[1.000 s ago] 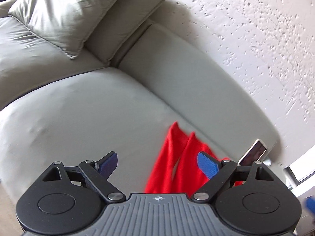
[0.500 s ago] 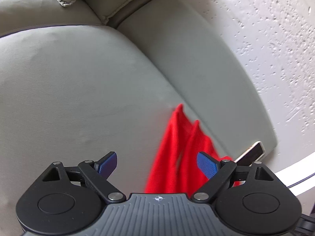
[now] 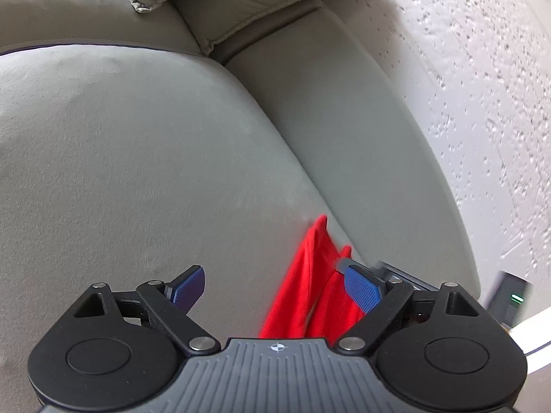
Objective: Fold clothes
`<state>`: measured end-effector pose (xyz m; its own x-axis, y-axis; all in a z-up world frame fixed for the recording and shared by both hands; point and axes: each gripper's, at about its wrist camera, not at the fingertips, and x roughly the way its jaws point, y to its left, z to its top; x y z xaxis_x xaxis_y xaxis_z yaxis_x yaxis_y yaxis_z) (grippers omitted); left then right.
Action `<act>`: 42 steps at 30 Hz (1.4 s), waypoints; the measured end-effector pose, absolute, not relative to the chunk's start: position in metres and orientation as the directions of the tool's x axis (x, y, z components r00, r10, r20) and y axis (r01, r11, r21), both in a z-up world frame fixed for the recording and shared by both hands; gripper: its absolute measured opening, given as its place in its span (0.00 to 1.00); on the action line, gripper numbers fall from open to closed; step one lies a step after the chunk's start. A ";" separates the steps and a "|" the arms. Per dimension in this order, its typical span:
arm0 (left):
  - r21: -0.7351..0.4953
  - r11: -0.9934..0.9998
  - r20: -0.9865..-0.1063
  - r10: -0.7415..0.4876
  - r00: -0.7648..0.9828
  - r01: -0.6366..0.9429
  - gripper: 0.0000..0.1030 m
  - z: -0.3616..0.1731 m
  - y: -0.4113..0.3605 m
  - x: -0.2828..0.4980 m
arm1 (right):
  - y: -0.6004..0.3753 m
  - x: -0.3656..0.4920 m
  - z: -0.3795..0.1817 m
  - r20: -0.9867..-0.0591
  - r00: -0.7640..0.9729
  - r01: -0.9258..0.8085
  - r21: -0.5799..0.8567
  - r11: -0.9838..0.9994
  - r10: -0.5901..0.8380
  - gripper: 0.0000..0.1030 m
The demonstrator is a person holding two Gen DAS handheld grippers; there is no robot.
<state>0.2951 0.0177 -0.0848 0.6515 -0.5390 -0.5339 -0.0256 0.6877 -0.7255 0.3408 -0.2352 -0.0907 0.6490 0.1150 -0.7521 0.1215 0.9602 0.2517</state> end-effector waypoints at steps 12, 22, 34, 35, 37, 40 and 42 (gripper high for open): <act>-0.726 0.686 -0.530 -0.519 0.671 -0.043 0.84 -0.084 0.023 0.312 | -0.209 0.402 -0.137 -0.809 0.574 0.202 -0.006 0.979 -0.124 0.03; -0.812 0.583 -0.398 -0.530 0.749 -0.019 0.84 -0.073 0.047 0.298 | -0.225 0.358 -0.021 -0.496 0.748 -0.190 0.478 0.858 0.442 0.03; -0.842 0.527 -0.363 -0.400 0.842 -0.113 0.85 -0.076 0.088 0.300 | -0.223 0.367 -0.062 -0.703 0.669 0.083 0.396 0.915 0.243 0.63; -0.844 0.523 -0.368 -0.402 0.838 -0.119 0.85 -0.078 0.089 0.302 | -0.225 0.360 -0.067 -0.708 0.667 0.088 0.383 0.920 0.231 0.63; -0.824 0.554 -0.385 -0.392 0.836 -0.119 0.84 -0.085 0.089 0.316 | -0.228 0.345 -0.070 -0.707 0.664 0.078 0.389 0.918 0.243 0.63; -0.789 0.589 -0.451 -0.364 0.815 -0.174 0.71 -0.104 0.092 0.339 | -0.229 0.324 -0.065 -0.693 0.669 0.032 0.387 0.921 0.268 0.63; -0.817 0.538 -0.463 -0.394 0.794 -0.210 0.68 -0.119 0.097 0.356 | -0.228 0.317 -0.055 -0.673 0.679 -0.009 0.395 0.919 0.295 0.63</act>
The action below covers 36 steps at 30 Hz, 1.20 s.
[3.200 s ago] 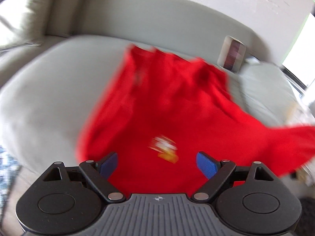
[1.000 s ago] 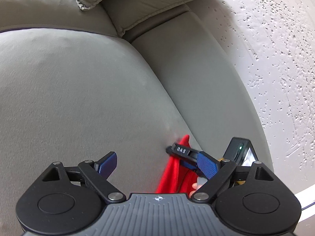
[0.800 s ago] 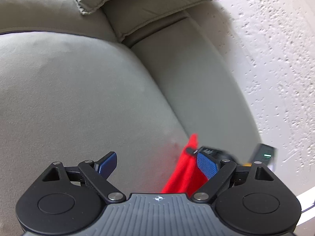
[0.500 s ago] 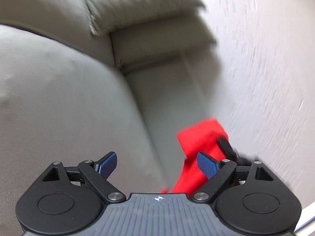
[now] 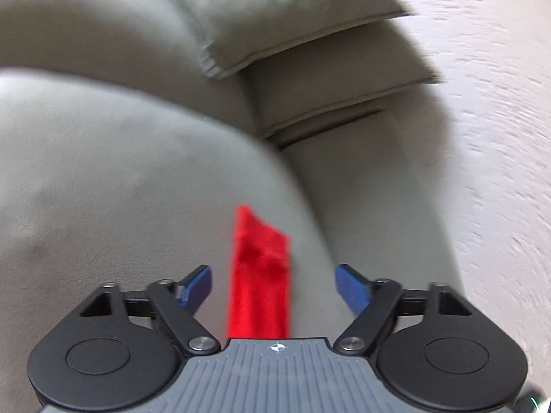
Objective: Fold clothes
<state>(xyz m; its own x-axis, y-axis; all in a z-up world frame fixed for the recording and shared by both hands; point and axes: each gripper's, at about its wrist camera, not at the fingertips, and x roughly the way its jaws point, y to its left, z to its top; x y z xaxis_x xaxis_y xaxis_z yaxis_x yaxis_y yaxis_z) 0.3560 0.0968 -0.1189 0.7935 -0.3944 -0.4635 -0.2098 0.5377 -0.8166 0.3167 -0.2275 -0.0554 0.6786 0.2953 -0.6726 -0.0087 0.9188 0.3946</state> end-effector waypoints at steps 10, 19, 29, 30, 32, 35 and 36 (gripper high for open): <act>-0.746 0.641 -0.537 -0.420 0.732 -0.180 0.67 -0.141 0.076 0.421 | -0.260 0.237 0.000 -0.528 0.752 -0.106 0.493 0.864 0.394 0.63; -0.781 0.585 -0.538 -0.452 0.711 -0.219 0.04 -0.171 0.082 0.439 | -0.272 0.183 0.040 -0.479 0.805 -0.123 0.443 0.888 0.351 0.63; -0.708 0.699 -0.426 -0.313 0.849 -0.097 0.01 -0.092 0.100 0.394 | -0.255 0.142 0.085 -0.417 0.843 -0.171 0.392 0.904 0.340 0.63; -0.685 0.723 -0.407 -0.276 0.871 -0.091 0.01 -0.077 0.104 0.387 | -0.254 0.140 0.088 -0.413 0.844 -0.176 0.389 0.904 0.341 0.63; -0.638 0.767 -0.365 -0.220 0.904 -0.071 0.01 -0.053 0.110 0.374 | -0.251 0.136 0.092 -0.407 0.846 -0.181 0.387 0.904 0.344 0.63; -0.565 0.820 -0.350 -0.142 0.926 -0.088 0.01 -0.039 0.116 0.371 | -0.247 0.135 0.095 -0.407 0.845 -0.184 0.387 0.904 0.346 0.63; -0.544 0.832 -0.361 -0.114 0.926 -0.109 0.01 -0.041 0.119 0.372 | -0.245 0.135 0.096 -0.408 0.845 -0.185 0.386 0.904 0.347 0.63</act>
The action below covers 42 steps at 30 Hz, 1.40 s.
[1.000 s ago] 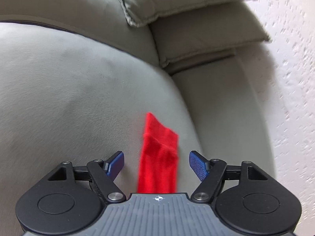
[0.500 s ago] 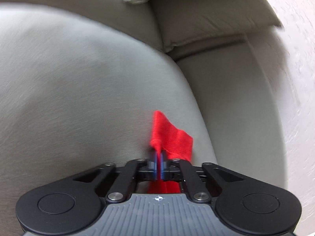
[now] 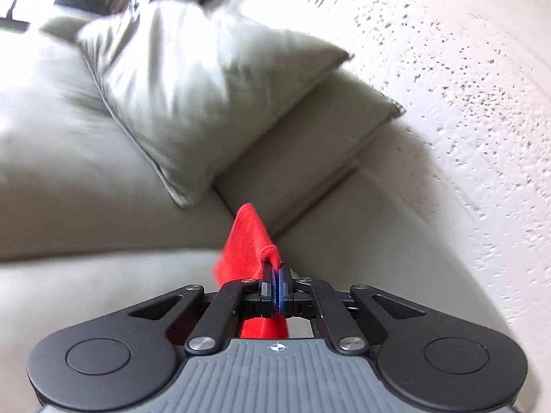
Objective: Fold clothes
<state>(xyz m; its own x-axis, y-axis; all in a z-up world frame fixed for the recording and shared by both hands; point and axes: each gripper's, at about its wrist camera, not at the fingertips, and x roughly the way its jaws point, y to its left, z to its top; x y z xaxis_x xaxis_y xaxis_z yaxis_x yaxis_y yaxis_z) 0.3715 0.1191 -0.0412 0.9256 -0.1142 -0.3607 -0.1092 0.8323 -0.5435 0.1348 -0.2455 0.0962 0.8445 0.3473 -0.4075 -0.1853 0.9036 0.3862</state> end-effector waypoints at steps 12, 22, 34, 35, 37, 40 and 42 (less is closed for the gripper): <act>-0.390 0.852 -0.601 0.052 0.797 -0.350 0.45 -0.081 0.159 0.367 | -0.242 0.124 0.094 -0.427 0.822 -0.196 0.409 0.891 0.377 0.63; -0.351 0.908 -0.541 0.003 0.841 -0.230 0.66 0.009 0.133 0.268 | -0.252 0.036 0.153 -0.282 0.883 -0.251 0.392 0.885 0.376 0.64; -0.220 0.975 -0.808 -0.170 0.563 -0.022 0.59 -0.049 0.129 0.206 | -0.173 -0.031 0.029 -0.477 0.604 -0.222 0.669 0.710 0.639 0.55; -0.275 0.960 -0.802 -0.196 0.564 -0.057 0.59 -0.055 0.132 0.205 | -0.166 -0.031 0.016 -0.502 0.589 -0.204 0.667 0.717 0.634 0.55; -0.411 0.900 -0.770 -0.258 0.583 -0.145 0.58 -0.069 0.141 0.204 | -0.159 -0.030 -0.001 -0.535 0.576 -0.186 0.651 0.736 0.619 0.55; -0.593 0.760 -0.699 -0.324 0.637 -0.265 0.53 -0.092 0.153 0.203 | -0.164 -0.031 -0.015 -0.561 0.567 -0.154 0.648 0.746 0.603 0.55; -0.626 0.727 -0.680 -0.332 0.654 -0.282 0.53 -0.095 0.154 0.205 | -0.175 -0.032 -0.022 -0.565 0.577 -0.117 0.657 0.745 0.590 0.55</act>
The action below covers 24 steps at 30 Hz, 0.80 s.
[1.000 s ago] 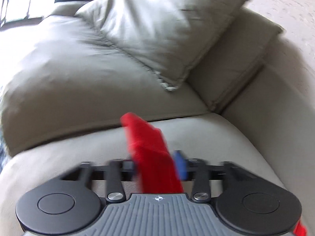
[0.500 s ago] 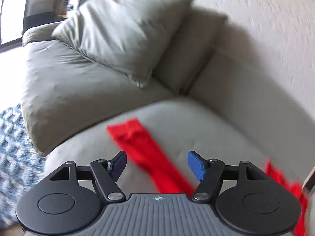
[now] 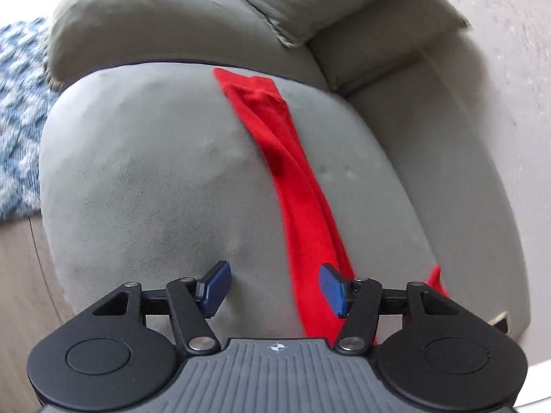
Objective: Fold clothes
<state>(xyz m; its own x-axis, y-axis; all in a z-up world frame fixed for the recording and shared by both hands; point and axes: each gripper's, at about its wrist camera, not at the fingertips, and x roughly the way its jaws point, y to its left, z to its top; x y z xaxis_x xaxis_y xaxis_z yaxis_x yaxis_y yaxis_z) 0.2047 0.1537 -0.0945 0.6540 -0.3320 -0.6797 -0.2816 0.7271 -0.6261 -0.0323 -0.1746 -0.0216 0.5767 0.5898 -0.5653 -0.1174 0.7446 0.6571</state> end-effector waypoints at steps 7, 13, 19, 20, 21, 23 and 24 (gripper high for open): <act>-0.603 0.750 -0.711 -0.353 0.608 -0.270 0.42 -0.099 0.121 0.226 | -0.203 -0.030 -0.039 -0.560 0.608 0.003 0.711 0.703 0.563 0.55; -0.597 0.759 -0.707 -0.346 0.616 -0.259 0.48 -0.102 0.115 0.226 | -0.213 -0.029 -0.044 -0.550 0.633 0.025 0.718 0.696 0.545 0.55; -0.600 0.741 -0.713 -0.324 0.621 -0.302 0.19 -0.112 0.122 0.235 | -0.218 -0.030 -0.048 -0.544 0.632 0.033 0.730 0.683 0.551 0.55; -0.611 0.727 -0.711 -0.328 0.622 -0.314 0.19 -0.113 0.125 0.235 | -0.220 -0.030 -0.048 -0.541 0.634 0.033 0.733 0.680 0.552 0.55; -0.625 0.711 -0.705 -0.337 0.623 -0.323 0.19 -0.114 0.127 0.234 | -0.221 -0.031 -0.048 -0.537 0.636 0.034 0.736 0.676 0.553 0.55; -0.639 0.697 -0.699 -0.349 0.624 -0.326 0.17 -0.115 0.131 0.232 | -0.224 -0.032 -0.049 -0.531 0.641 0.034 0.742 0.670 0.555 0.55; -0.647 0.689 -0.694 -0.357 0.625 -0.326 0.18 -0.115 0.132 0.231 | -0.226 -0.033 -0.049 -0.527 0.643 0.034 0.745 0.667 0.556 0.55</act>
